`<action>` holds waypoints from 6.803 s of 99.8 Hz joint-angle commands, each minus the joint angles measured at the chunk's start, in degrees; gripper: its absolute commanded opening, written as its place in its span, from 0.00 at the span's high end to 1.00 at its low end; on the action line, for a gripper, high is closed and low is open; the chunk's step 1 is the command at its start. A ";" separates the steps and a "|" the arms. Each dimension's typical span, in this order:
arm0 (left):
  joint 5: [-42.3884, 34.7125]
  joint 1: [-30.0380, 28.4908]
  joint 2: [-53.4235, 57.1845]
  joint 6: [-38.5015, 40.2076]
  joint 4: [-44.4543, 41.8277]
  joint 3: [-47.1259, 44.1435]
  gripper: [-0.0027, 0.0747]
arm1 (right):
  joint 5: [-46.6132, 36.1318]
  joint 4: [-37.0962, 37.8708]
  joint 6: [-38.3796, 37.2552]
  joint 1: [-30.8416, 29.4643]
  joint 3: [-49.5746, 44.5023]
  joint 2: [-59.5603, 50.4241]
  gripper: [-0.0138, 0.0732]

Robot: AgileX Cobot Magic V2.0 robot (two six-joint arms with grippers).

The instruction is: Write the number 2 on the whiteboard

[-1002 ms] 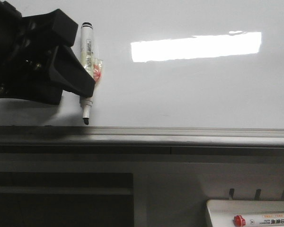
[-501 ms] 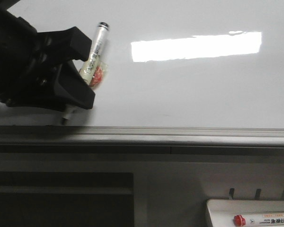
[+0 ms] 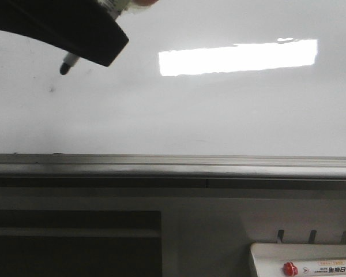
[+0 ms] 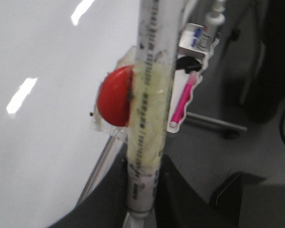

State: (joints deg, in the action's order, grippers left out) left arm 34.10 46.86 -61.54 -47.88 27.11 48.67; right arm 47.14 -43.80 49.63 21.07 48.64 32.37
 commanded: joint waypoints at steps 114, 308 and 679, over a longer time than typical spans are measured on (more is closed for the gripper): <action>9.88 1.89 7.24 -7.94 1.11 3.29 0.99 | -10.95 4.68 10.29 28.49 12.14 31.88 0.64; -1.85 1.78 43.20 48.55 -41.87 -7.42 0.99 | -30.50 9.56 2.90 13.56 20.90 49.80 0.91; 11.21 1.78 20.54 19.39 -12.09 7.23 0.37 | -20.15 61.44 -61.14 47.42 22.55 33.87 0.91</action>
State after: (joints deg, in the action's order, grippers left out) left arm 46.74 48.19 -38.70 -27.97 13.27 53.36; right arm 34.26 17.17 -12.89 68.32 69.55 67.25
